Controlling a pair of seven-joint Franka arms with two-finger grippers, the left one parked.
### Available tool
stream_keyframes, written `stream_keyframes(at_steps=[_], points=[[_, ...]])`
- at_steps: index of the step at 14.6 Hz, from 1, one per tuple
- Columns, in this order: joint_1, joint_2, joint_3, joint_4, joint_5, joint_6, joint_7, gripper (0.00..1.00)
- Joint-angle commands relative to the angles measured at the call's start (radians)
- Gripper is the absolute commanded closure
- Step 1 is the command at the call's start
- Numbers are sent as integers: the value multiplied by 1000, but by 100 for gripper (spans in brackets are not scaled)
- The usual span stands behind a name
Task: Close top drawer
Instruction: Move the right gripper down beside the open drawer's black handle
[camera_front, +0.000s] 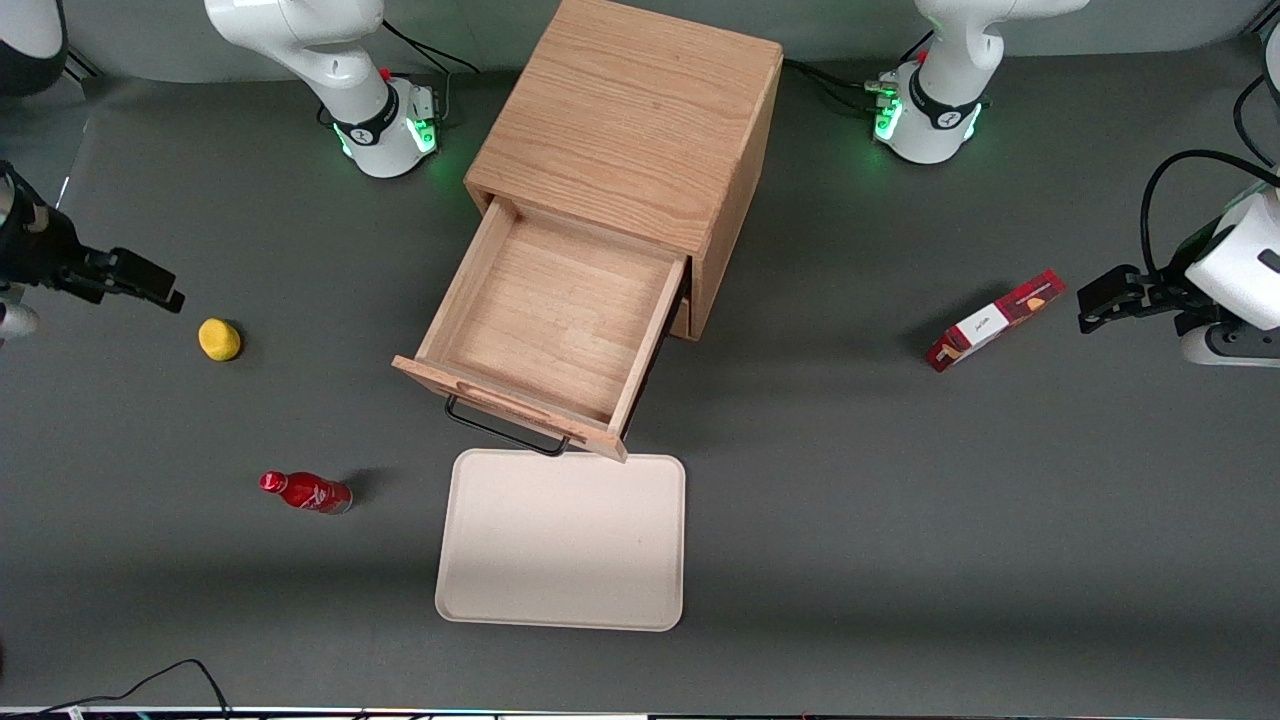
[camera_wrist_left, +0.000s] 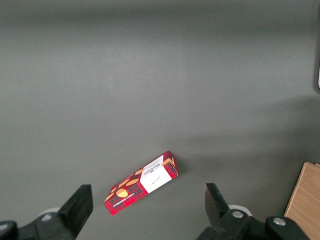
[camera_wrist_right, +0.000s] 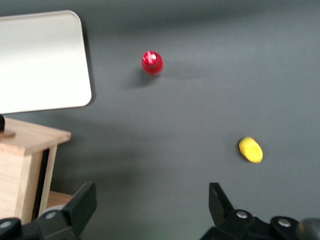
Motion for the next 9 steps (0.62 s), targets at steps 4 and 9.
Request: stream_keyframes(at_steps=[4,9], points=[[71,325,4,383,-11,-20,8,0],[80,526,48,616,-9,32,-41,0]])
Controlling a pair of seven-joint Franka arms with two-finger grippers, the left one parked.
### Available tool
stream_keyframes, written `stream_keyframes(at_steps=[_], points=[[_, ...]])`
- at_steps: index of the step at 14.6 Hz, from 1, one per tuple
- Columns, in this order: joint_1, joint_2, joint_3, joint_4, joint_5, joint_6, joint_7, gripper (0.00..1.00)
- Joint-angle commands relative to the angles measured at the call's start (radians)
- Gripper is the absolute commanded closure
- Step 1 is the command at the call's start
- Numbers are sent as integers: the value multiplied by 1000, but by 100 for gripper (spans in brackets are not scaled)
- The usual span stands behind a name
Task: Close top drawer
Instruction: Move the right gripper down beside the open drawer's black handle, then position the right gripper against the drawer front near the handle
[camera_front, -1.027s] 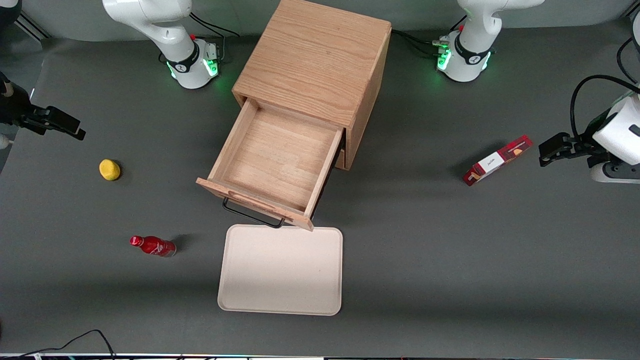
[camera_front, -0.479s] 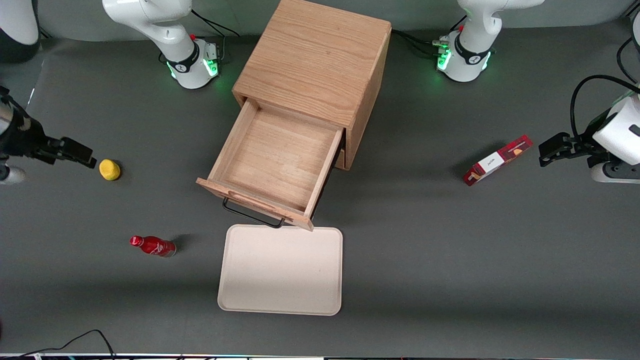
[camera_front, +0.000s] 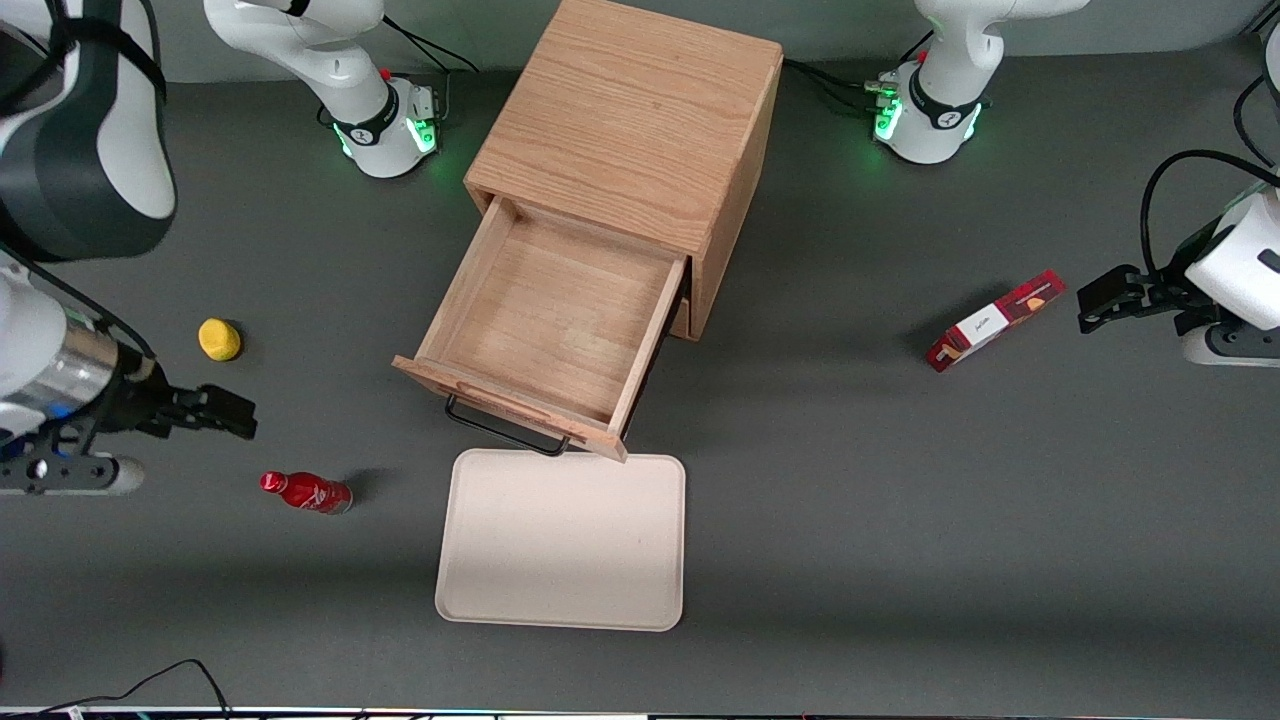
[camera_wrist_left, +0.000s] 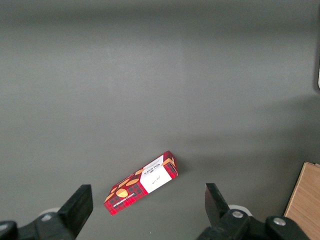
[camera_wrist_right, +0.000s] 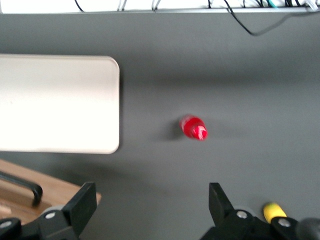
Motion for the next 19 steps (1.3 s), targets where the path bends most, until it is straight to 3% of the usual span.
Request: stream_keyframes(at_steps=[1,4,6,11,19], points=[[3,117,33,149,-9,41,-93,0],[3,160,87,151,-8,63,-256,0],[-15,183,174,149,-6,65,-343,0],[-17,237,303,149,-5,72,-397,0],[-18,332,354,143,8,77,-472,0]])
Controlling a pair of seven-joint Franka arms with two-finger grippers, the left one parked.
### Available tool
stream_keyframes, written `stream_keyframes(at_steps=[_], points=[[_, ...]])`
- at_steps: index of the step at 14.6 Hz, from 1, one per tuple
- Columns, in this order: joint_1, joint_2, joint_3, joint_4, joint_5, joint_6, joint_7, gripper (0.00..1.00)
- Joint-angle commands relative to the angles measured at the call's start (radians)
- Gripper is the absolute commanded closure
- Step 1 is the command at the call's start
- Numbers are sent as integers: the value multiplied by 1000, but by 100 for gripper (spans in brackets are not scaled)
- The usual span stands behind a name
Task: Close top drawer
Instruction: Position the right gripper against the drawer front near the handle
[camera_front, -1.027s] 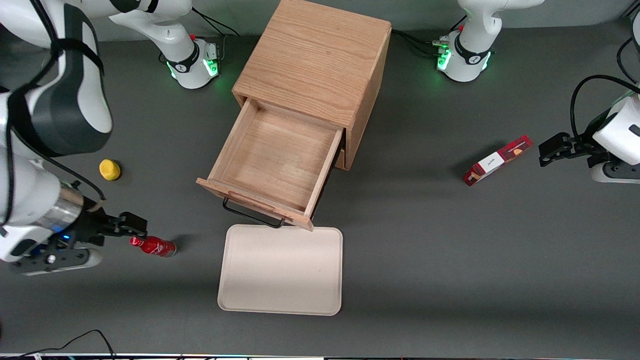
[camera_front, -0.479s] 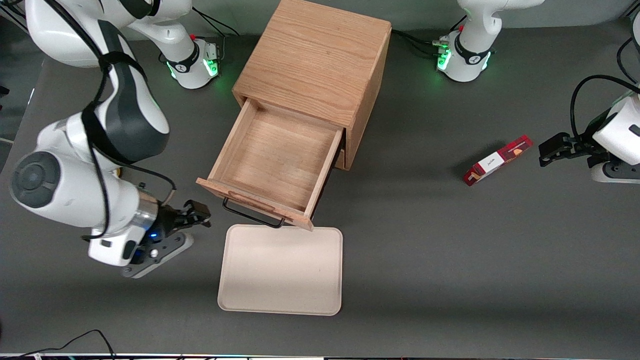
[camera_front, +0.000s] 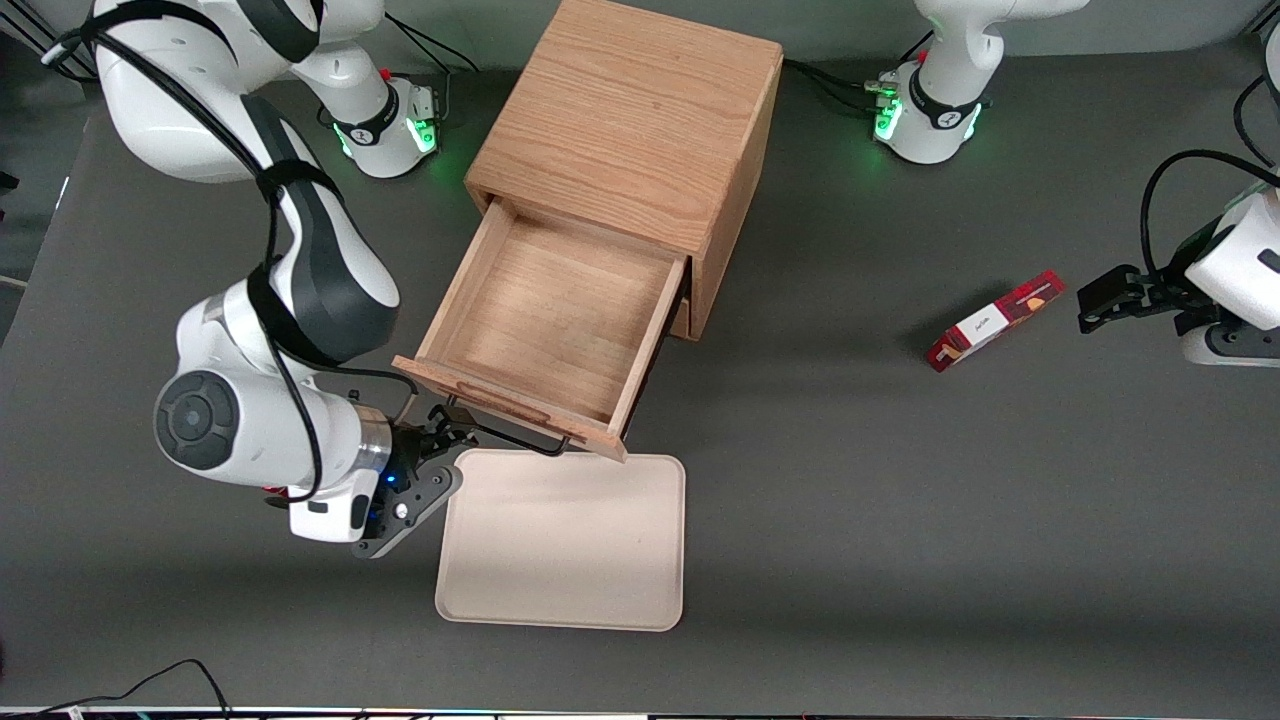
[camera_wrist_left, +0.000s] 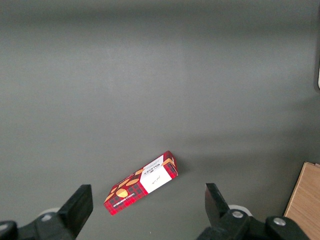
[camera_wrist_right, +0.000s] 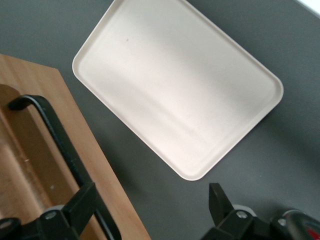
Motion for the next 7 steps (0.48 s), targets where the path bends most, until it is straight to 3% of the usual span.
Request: stream_keyframes(at_steps=[1,7], points=[[-10,33,31,40,7,-6,-31,0],[-10,40,41,38,27,-29,-32,0]])
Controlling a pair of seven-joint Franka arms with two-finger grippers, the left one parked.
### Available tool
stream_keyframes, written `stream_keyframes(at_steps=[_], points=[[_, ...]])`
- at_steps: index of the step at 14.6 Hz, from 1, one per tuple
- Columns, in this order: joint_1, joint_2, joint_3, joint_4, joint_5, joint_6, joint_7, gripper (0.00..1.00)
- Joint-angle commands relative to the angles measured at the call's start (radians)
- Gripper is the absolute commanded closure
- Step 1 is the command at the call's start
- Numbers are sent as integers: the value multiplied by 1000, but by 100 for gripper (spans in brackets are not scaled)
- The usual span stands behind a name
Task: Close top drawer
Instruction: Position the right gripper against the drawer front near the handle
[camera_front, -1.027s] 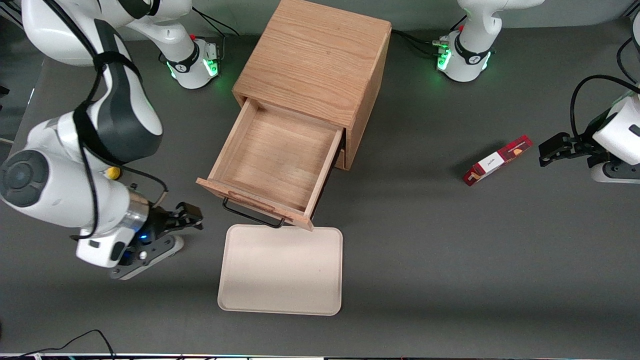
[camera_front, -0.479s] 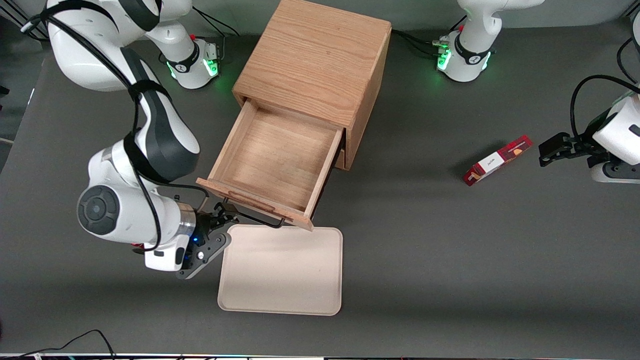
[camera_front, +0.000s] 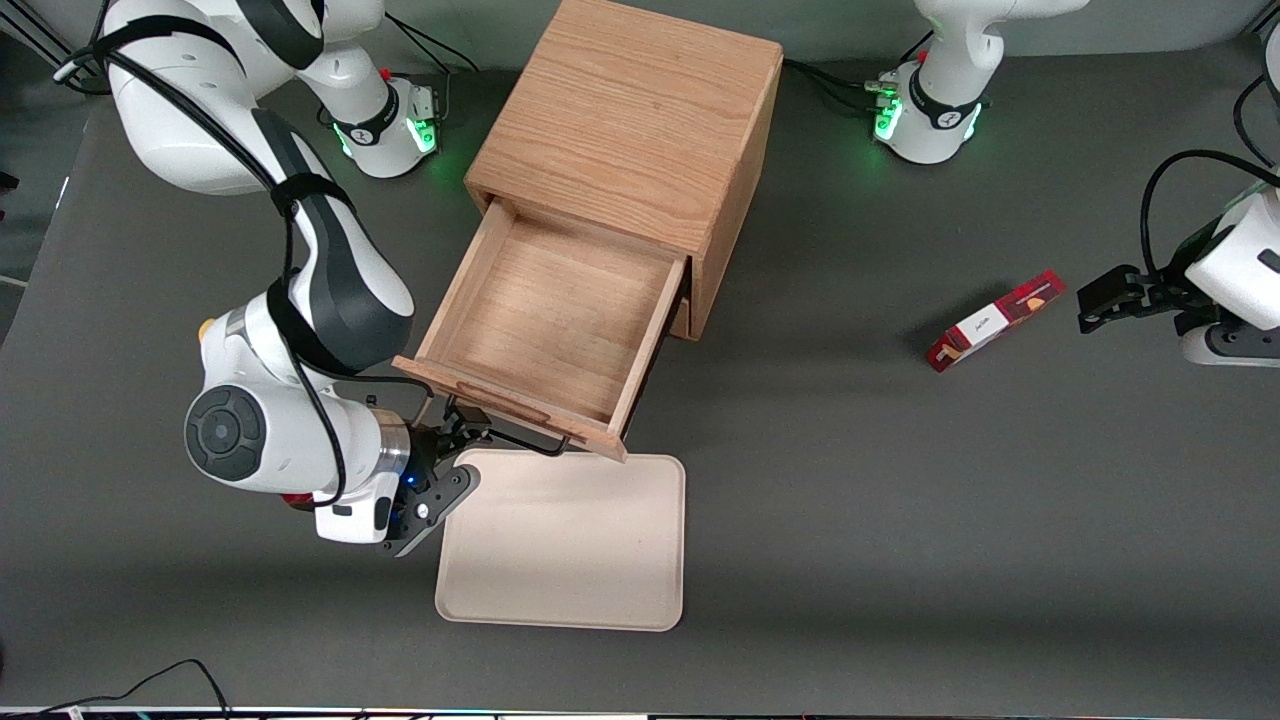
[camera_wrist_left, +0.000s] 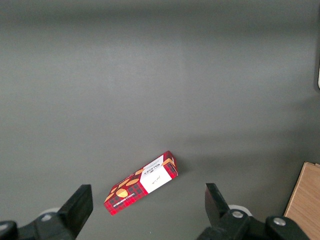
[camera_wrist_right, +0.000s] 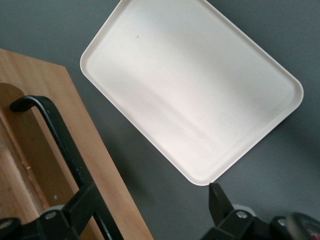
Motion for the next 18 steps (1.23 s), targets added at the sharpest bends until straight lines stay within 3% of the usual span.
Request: stream_keyframes(at_steps=[1,18], points=[[-9,22,17,38,18,-29,-25,0],[5,48,26,1,27,-61,-25,0]])
